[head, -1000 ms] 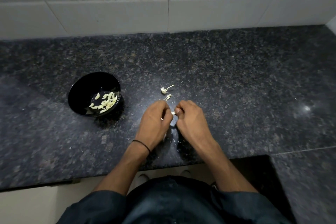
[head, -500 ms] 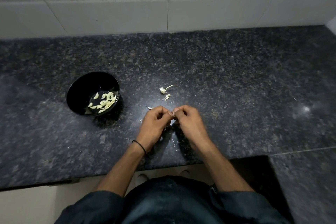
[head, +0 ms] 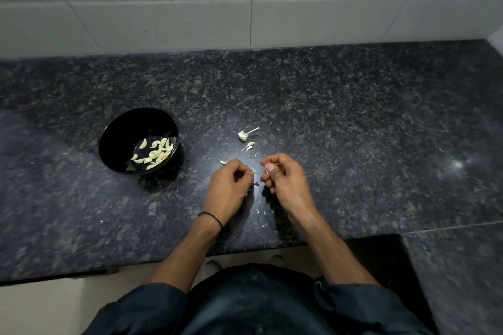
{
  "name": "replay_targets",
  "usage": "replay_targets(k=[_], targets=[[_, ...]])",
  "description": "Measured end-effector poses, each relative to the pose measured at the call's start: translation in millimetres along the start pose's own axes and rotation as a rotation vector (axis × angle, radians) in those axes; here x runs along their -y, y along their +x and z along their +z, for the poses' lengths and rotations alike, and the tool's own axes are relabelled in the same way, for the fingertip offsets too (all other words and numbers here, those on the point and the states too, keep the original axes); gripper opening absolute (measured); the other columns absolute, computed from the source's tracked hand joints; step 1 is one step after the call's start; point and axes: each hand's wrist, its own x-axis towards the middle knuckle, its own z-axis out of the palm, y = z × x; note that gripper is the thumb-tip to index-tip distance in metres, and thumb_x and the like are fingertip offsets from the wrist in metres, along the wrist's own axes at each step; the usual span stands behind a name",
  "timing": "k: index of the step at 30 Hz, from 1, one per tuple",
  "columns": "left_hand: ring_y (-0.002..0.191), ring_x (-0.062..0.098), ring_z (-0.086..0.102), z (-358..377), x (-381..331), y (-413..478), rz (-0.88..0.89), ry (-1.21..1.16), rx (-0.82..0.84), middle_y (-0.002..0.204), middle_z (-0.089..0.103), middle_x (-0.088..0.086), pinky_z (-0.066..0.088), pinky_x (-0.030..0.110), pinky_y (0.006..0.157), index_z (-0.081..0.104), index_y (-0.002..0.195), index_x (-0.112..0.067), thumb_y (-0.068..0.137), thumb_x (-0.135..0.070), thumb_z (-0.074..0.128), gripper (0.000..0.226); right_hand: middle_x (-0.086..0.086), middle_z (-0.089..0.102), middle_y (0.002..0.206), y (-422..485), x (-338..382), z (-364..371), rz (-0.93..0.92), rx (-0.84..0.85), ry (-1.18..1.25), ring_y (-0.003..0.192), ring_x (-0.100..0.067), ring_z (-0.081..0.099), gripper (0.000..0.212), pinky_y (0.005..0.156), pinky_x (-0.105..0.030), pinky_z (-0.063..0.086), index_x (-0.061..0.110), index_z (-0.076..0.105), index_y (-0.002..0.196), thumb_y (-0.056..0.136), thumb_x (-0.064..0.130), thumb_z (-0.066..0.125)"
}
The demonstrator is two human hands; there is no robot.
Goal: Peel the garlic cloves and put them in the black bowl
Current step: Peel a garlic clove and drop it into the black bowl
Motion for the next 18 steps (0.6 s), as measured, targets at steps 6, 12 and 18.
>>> replay_targets(k=[6,12,18], targets=[[0.052,0.004,0.049,3.3,0.1,0.1,0.073,0.068,0.005,0.056,0.057,-0.013,0.035,0.013,0.052,0.066,0.077,-0.019,0.081,-0.009,0.074,0.013,-0.008,0.069,0.076,0.5,0.2,2.3,0.013,0.022,0.12,0.063,-0.018,0.06,0.017,0.056,-0.035,0.052,0.006,0.064,0.102,0.101,0.0,0.049],[0.074,0.005,0.064,-0.8,-4.8,-4.2,0.108,-0.037,0.034,0.083,0.072,-0.012,0.047,0.015,0.068,0.072,0.091,-0.022,0.093,-0.007,0.059,0.02,-0.009,0.073,0.077,2.1,-3.5,1.9,-0.013,-0.012,0.16,0.066,-0.022,0.065,0.011,0.063,-0.038,0.056,0.008,0.062,0.099,0.1,0.001,0.052],[0.079,0.007,0.066,-4.4,-8.2,-4.5,0.14,-0.095,0.034,0.085,0.073,-0.011,0.051,0.029,0.073,0.074,0.09,-0.026,0.094,-0.023,0.068,0.008,-0.013,0.072,0.077,2.7,-0.4,3.2,-0.014,-0.004,0.211,0.066,-0.017,0.066,0.005,0.061,-0.025,0.055,0.001,0.066,0.096,0.097,0.003,0.061]])
